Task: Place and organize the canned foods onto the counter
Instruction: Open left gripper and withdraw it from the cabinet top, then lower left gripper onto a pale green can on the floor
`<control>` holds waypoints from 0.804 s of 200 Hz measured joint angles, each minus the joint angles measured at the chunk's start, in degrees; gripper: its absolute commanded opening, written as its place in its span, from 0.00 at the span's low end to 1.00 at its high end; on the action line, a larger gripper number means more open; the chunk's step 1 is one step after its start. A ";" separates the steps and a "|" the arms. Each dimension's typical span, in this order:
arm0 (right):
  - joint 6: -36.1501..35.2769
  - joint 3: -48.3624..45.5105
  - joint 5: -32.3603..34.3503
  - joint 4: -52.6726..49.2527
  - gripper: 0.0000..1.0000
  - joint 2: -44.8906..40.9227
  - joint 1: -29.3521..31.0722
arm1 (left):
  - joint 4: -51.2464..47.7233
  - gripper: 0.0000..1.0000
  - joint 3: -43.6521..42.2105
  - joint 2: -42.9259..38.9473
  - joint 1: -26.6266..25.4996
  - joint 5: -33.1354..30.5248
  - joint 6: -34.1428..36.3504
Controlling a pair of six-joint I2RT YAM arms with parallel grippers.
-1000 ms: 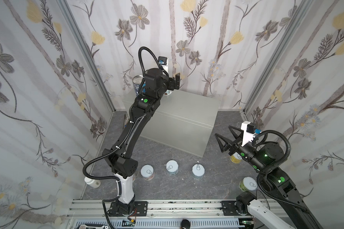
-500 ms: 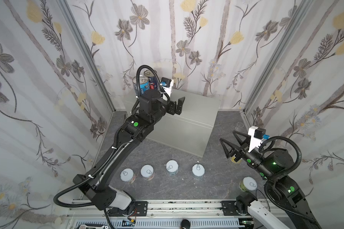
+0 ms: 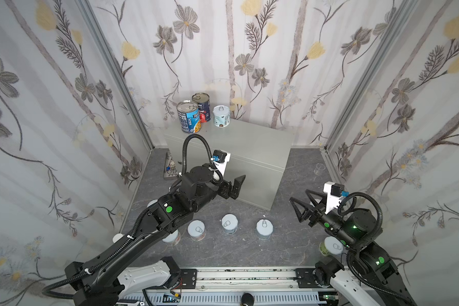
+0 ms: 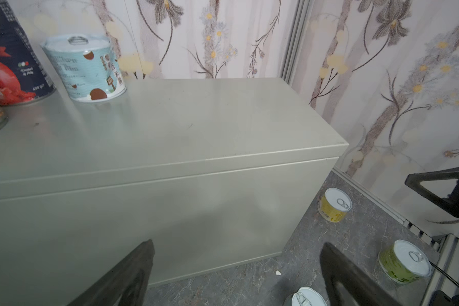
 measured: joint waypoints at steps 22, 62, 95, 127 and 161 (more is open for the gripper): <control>1.38 -2.38 0.00 0.11 1.00 -1.03 0.00 | -0.50 0.99 -4.07 -1.29 -1.64 -0.85 -1.57; 3.26 -6.51 -0.02 -0.24 1.00 -3.10 0.00 | -1.16 0.99 -11.23 -1.25 -2.58 -2.29 -4.13; 3.82 -8.41 -0.24 -0.15 1.00 -3.06 0.00 | -1.16 1.00 -15.47 1.77 -2.62 -2.38 -6.80; 3.91 -10.51 -0.22 0.94 1.00 -3.02 0.00 | -0.48 1.00 -19.65 4.31 -2.62 -2.05 -8.96; 4.26 -13.35 -0.15 1.95 1.00 -2.29 0.00 | 1.73 1.00 -22.62 6.47 -2.62 -1.62 -10.21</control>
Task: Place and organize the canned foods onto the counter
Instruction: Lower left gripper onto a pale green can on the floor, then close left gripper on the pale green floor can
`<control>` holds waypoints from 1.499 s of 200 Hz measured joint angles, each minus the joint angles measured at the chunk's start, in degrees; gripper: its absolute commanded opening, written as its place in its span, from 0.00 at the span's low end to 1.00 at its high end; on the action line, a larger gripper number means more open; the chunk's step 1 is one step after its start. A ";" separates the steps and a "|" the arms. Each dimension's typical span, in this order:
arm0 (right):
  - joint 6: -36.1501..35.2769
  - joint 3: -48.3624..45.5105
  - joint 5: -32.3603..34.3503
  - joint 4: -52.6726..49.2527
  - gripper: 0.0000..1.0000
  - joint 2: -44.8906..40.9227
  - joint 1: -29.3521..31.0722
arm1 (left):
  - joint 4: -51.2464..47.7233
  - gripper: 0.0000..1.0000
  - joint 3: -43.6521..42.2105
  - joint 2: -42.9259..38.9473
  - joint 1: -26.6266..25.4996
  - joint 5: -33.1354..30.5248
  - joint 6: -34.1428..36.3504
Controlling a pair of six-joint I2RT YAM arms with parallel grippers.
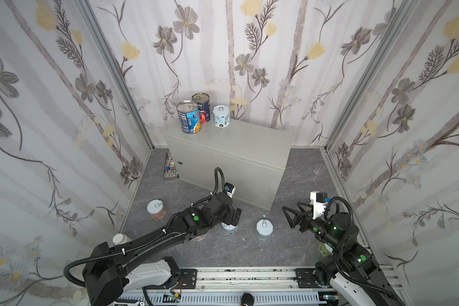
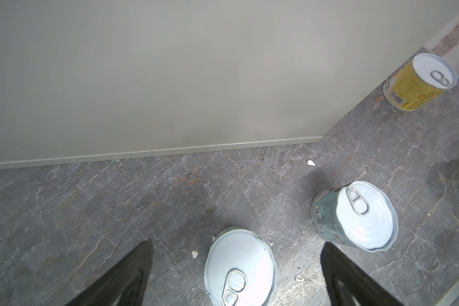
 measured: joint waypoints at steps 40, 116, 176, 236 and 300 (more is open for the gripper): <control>0.42 -0.83 0.17 2.43 1.00 1.90 -0.20 | 2.34 1.00 -2.75 3.21 0.02 0.00 -0.11; -0.52 -0.42 0.50 4.87 1.00 5.44 -1.86 | 7.65 1.00 -6.47 8.83 0.31 1.49 -1.44; -1.79 0.83 1.31 7.19 1.00 8.35 -2.69 | 10.69 1.00 -7.78 13.84 0.33 2.99 -2.49; -2.60 1.07 1.27 9.94 1.00 12.20 -3.17 | 12.68 0.98 -9.07 17.20 0.33 4.48 -3.06; -3.04 1.11 1.01 12.48 1.00 14.67 -3.39 | 13.49 0.86 -9.14 20.50 0.33 4.83 -3.76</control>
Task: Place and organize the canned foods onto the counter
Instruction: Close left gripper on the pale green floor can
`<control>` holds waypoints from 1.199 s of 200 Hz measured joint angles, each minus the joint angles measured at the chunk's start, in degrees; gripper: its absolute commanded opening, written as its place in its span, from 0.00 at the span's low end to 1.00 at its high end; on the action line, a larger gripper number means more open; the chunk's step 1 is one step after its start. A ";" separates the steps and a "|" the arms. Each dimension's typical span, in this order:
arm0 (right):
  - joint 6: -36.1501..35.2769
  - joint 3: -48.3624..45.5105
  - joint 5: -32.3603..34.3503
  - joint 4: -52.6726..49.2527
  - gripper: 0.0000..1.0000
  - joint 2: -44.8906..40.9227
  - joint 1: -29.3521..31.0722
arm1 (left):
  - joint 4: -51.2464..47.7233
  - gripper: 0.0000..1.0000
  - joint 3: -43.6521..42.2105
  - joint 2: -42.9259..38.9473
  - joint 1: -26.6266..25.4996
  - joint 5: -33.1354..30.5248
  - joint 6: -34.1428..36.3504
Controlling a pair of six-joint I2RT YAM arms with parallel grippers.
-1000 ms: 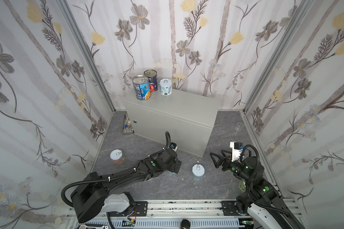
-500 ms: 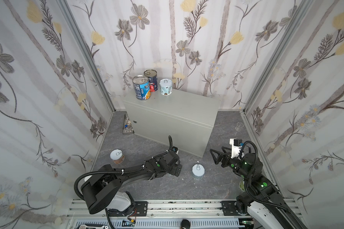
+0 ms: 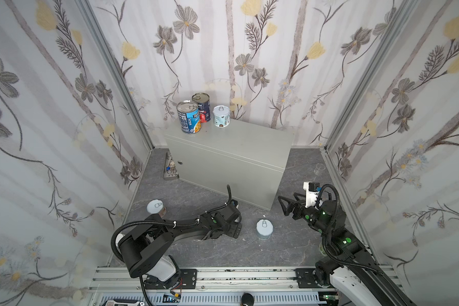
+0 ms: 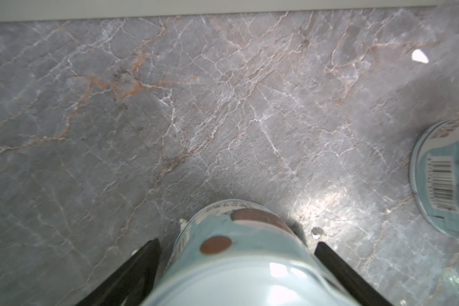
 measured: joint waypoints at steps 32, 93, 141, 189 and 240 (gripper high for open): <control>-0.02 -0.04 0.00 1.16 1.00 0.35 -0.11 | 1.16 0.76 0.20 0.50 -0.04 -0.17 -0.02; -0.26 -0.22 -0.46 1.57 1.00 0.09 -0.33 | 0.83 0.66 0.33 -0.37 -0.17 -0.07 -0.17; -0.22 -0.22 -0.76 1.55 1.00 -1.03 -0.37 | -2.10 0.66 0.70 -5.35 -0.39 0.11 -0.24; -0.13 0.28 -0.83 1.27 1.00 -2.34 -0.37 | -6.25 0.65 3.21 -13.00 -0.48 -0.02 -0.24; 0.68 2.25 -0.92 -0.04 1.00 -4.74 -0.37 | -13.31 0.65 9.57 -18.49 -0.48 -1.09 1.03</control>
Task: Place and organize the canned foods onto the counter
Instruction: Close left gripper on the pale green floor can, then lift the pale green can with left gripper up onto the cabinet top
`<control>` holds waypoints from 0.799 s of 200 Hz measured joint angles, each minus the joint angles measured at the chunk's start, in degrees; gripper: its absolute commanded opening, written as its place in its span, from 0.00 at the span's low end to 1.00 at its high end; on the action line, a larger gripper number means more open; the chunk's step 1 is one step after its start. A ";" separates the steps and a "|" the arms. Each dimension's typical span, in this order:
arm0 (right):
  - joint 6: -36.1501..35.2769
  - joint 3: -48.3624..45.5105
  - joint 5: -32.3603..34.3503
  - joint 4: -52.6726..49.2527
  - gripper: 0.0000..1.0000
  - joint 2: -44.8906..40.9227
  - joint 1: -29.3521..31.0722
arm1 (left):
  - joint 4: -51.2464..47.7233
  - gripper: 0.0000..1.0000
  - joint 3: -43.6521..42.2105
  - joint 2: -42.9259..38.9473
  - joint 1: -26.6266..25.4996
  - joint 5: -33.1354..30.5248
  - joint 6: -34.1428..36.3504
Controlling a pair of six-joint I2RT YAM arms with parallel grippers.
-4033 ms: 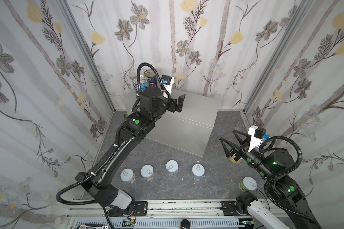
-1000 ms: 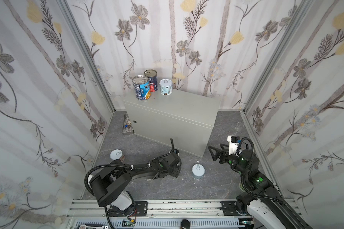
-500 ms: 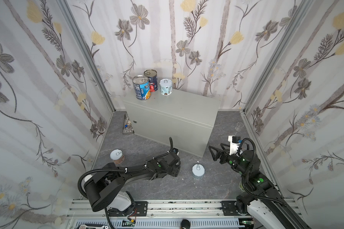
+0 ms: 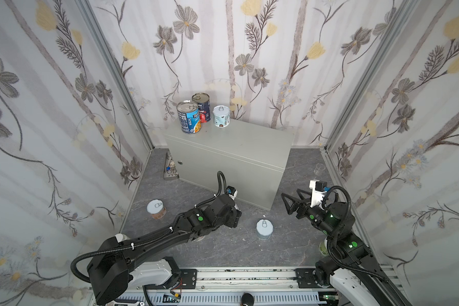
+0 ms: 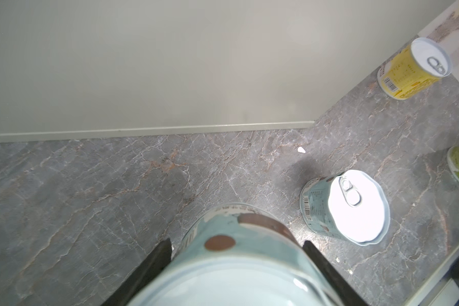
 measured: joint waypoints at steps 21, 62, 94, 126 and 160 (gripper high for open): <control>0.02 1.01 -0.20 -1.55 1.00 -0.55 0.07 | -4.74 0.65 4.26 0.28 0.17 -0.68 1.09; -0.04 3.15 -0.61 -4.72 1.00 -1.62 0.07 | -12.44 0.65 12.50 0.46 1.03 -1.05 3.52; -0.94 5.77 -1.44 -6.95 1.00 -1.60 0.07 | -17.20 0.65 18.23 0.42 2.34 -1.46 5.05; -1.75 8.04 -1.51 -8.76 1.00 -1.44 0.07 | -21.57 0.65 24.63 1.05 4.52 -1.42 6.82; -2.25 9.75 -1.84 -9.70 1.00 -1.51 0.07 | -25.31 0.64 32.04 3.08 8.09 -0.57 9.33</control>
